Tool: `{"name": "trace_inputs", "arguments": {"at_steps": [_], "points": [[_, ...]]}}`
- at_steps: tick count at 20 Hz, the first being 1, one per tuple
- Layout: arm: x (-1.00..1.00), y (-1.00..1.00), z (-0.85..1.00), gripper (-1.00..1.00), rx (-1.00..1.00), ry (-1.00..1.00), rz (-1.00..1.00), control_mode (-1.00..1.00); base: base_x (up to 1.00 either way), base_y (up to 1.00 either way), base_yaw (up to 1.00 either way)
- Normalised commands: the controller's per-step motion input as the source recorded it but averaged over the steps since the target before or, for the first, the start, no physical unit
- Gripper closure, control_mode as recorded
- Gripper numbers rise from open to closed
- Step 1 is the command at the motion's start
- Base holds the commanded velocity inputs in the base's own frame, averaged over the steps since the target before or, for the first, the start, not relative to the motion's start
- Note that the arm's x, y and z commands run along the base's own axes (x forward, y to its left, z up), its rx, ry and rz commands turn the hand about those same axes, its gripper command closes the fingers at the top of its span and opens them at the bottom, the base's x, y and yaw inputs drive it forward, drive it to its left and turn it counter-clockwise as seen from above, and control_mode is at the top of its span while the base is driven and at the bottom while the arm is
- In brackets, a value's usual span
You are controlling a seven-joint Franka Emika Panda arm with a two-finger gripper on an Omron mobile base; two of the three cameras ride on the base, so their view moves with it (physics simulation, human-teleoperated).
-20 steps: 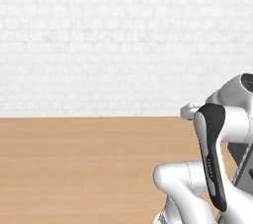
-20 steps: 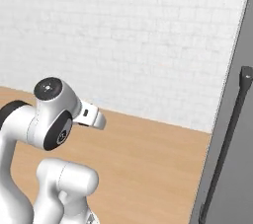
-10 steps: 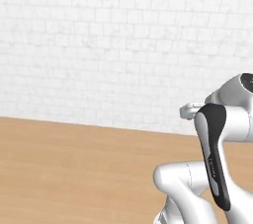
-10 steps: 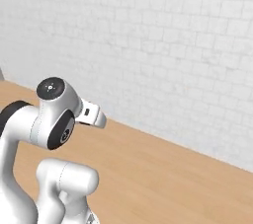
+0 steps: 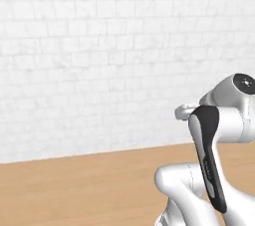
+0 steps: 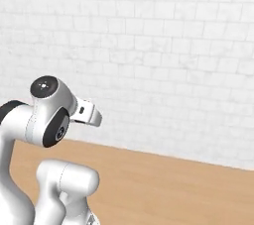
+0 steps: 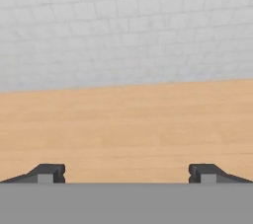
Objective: Place one lime and one fish in each tupperware on the nearby counter, to pack two identical lunches.
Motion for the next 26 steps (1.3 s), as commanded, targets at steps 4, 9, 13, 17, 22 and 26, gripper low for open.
{"name": "trace_inputs", "arguments": {"at_steps": [4,9,13,17,22,26], "points": [[0.00,0.00,0.00,-1.00,0.00,0.00,0.00,1.00,0.77,0.51,-0.77],[0.00,0.00,0.00,-1.00,0.00,0.00,0.00,1.00,0.85,0.57,-0.75],[0.00,0.00,0.00,-1.00,0.00,0.00,0.00,1.00,0.98,0.69,-0.71],[0.00,0.00,0.00,-1.00,0.00,0.00,0.00,1.00,0.93,0.62,-0.73],[0.00,0.00,0.00,-1.00,0.00,0.00,0.00,1.00,0.58,0.10,-0.78],[0.00,0.00,0.00,-1.00,0.00,0.00,0.00,1.00,0.41,0.00,-0.78]]}}
